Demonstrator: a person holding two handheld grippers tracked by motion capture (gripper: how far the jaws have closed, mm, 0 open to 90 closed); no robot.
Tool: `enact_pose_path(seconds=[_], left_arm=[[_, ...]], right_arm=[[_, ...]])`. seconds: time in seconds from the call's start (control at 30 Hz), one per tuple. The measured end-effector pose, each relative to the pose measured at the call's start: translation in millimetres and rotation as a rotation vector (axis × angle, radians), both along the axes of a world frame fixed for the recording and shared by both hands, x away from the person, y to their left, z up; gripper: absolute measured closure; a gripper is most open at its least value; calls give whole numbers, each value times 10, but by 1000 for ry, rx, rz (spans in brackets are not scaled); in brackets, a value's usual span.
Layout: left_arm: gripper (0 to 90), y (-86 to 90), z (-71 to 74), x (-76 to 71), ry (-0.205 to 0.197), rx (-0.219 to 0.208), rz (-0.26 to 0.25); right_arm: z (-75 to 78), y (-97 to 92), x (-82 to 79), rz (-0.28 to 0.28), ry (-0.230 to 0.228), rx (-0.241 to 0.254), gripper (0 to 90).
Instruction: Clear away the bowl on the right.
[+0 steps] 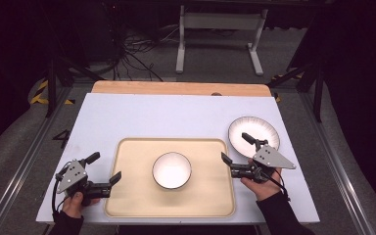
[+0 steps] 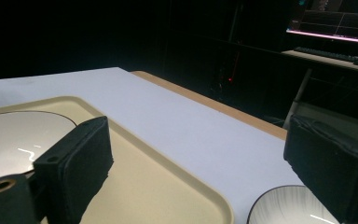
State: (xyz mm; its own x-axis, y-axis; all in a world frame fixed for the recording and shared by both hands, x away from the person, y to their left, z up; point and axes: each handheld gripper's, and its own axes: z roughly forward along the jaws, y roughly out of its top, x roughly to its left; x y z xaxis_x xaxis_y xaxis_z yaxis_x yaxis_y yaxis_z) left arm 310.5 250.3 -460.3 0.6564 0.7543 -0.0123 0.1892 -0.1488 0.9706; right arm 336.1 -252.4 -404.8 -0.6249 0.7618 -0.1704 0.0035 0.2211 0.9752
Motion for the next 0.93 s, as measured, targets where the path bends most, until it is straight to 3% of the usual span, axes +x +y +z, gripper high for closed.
enact_pose_path(seconds=[0.4, 0.57, 0.93], left_arm=[[1, 6, 0, 2, -2, -3, -11], [1, 3, -1, 1, -4, -4, -10], [1, 5, 0, 2, -2, -2, -12]], right_arm=[[-225, -56, -23, -13, 25, -2, 60], [-317, -78, -9, -29, 61, -18, 61], [-345, -81, -7, -28, 78, -13, 71]])
